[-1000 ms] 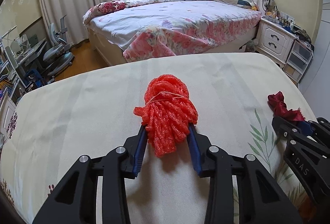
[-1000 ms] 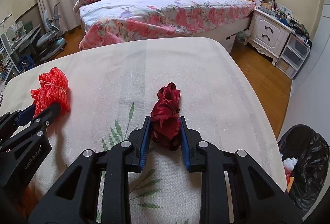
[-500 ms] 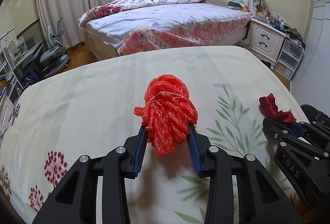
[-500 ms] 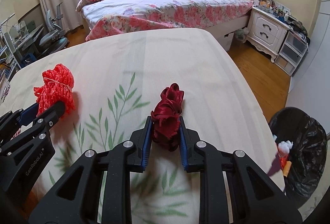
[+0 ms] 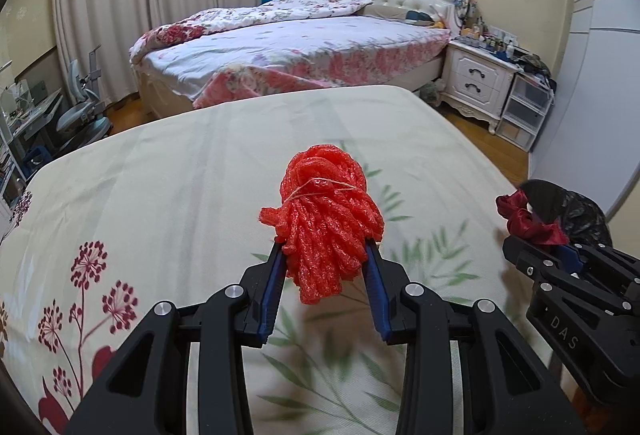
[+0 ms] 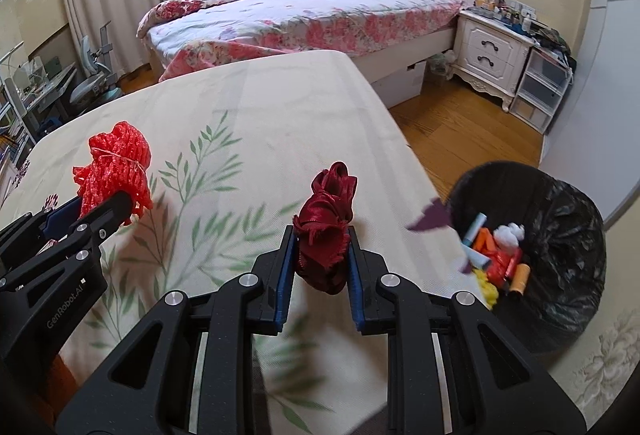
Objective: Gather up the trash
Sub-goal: 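Carry the mesh ball and red cloth in both tools over the bin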
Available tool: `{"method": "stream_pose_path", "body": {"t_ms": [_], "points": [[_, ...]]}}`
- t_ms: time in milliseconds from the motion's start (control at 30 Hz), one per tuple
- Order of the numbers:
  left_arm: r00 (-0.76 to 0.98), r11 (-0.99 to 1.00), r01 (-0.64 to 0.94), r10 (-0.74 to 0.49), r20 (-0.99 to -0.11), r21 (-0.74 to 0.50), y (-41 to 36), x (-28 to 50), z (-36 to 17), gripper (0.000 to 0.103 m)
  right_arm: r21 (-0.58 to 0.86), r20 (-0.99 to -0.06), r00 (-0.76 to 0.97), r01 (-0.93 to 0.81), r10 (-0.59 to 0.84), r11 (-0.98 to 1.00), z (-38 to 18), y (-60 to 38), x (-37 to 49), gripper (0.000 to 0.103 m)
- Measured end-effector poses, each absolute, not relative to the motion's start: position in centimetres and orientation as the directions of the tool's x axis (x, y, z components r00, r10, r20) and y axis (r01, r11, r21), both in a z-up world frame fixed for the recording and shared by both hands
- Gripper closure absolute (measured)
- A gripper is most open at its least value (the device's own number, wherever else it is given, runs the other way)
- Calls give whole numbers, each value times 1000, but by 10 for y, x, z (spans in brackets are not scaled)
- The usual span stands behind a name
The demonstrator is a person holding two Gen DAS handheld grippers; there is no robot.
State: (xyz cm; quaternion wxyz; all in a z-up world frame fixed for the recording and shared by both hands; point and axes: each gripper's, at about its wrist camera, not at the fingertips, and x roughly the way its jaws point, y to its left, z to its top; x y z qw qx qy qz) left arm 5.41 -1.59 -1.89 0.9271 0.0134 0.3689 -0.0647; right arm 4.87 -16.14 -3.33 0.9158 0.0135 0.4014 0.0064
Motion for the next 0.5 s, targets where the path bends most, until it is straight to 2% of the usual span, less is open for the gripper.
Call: {"method": "stream_pose_path", "body": {"t_ms": [500], "points": [[730,950,312,-257,-633,-26,-98,35,-5,65,52,-685,717,221,-127,974,-22,-262,6,80]]}}
